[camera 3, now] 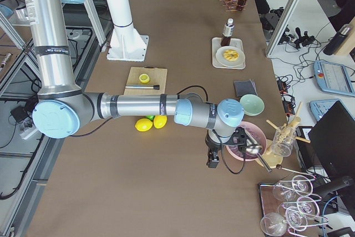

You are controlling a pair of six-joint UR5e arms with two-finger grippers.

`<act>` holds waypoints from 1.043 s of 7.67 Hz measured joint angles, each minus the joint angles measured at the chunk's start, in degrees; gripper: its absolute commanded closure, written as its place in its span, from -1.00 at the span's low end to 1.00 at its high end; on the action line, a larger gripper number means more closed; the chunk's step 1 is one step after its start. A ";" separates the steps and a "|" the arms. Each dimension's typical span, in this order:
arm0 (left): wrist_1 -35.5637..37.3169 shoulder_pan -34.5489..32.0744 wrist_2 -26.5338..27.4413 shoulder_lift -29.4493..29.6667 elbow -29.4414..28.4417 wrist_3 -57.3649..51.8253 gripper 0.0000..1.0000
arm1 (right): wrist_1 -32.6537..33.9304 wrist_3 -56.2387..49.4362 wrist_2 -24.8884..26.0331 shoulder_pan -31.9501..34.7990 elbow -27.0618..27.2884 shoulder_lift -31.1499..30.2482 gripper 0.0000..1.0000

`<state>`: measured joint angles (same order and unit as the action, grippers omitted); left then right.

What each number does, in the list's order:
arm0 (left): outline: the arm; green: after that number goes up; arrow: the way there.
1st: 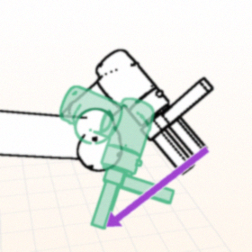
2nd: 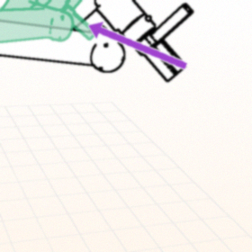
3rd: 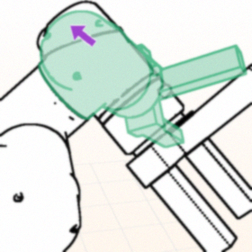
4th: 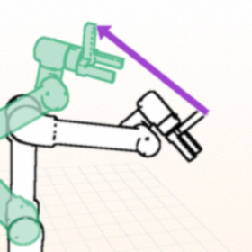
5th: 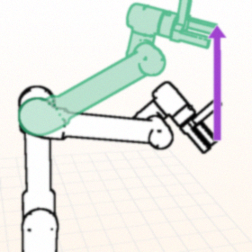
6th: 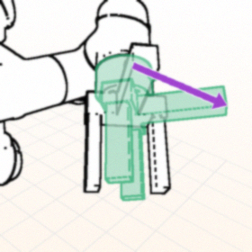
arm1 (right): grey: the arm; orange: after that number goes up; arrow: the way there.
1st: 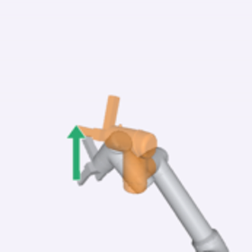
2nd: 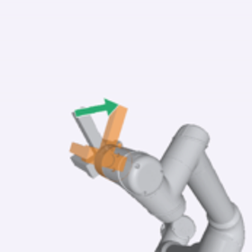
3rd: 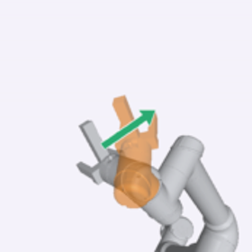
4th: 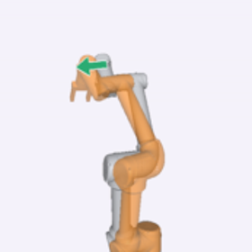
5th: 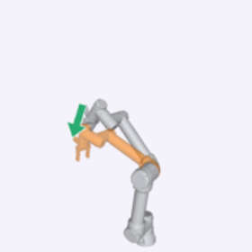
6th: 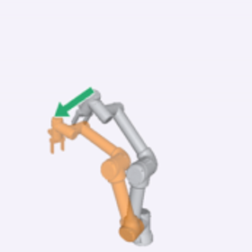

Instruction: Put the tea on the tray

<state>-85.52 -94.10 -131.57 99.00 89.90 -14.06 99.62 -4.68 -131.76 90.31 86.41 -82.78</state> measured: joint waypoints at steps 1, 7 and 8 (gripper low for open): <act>0.25 0.73 -1.75 -0.44 0.12 -0.01 -0.96 | -0.59 1.16 0.01 0.03 -0.44 -0.06 -1.00; -0.25 1.20 -4.42 -7.53 3.27 -0.34 -0.96 | -0.91 1.90 -0.17 -0.04 -1.22 -0.03 -1.00; -0.26 1.17 -4.41 -7.56 3.23 -0.35 -0.96 | -0.92 1.90 -0.21 -0.04 -1.19 -0.05 -1.00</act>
<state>-85.78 -92.93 -135.98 91.44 93.13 -14.41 98.70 -2.78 -131.98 90.27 85.23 -82.83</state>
